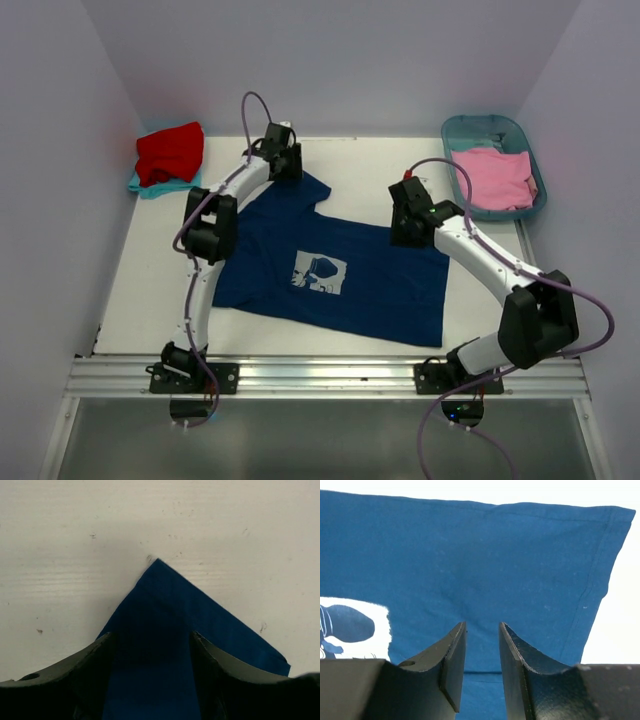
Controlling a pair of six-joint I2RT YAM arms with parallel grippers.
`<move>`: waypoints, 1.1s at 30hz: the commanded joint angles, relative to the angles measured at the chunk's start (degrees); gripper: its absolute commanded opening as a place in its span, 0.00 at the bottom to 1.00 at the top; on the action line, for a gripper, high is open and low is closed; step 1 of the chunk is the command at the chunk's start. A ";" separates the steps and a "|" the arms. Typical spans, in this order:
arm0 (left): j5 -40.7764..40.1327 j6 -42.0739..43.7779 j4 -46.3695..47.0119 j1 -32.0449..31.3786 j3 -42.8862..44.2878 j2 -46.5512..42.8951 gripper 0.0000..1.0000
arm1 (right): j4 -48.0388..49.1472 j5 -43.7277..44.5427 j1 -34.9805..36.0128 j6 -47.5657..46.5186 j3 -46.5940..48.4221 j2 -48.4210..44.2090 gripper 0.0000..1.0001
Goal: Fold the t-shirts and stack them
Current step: Grap the side of the flattened tshirt furthest away from the robot with both arms
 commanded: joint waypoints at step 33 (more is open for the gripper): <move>-7.19 10.94 3.68 0.09 9.79 8.32 0.63 | 0.81 -1.64 -0.01 -1.90 -1.89 -3.68 0.31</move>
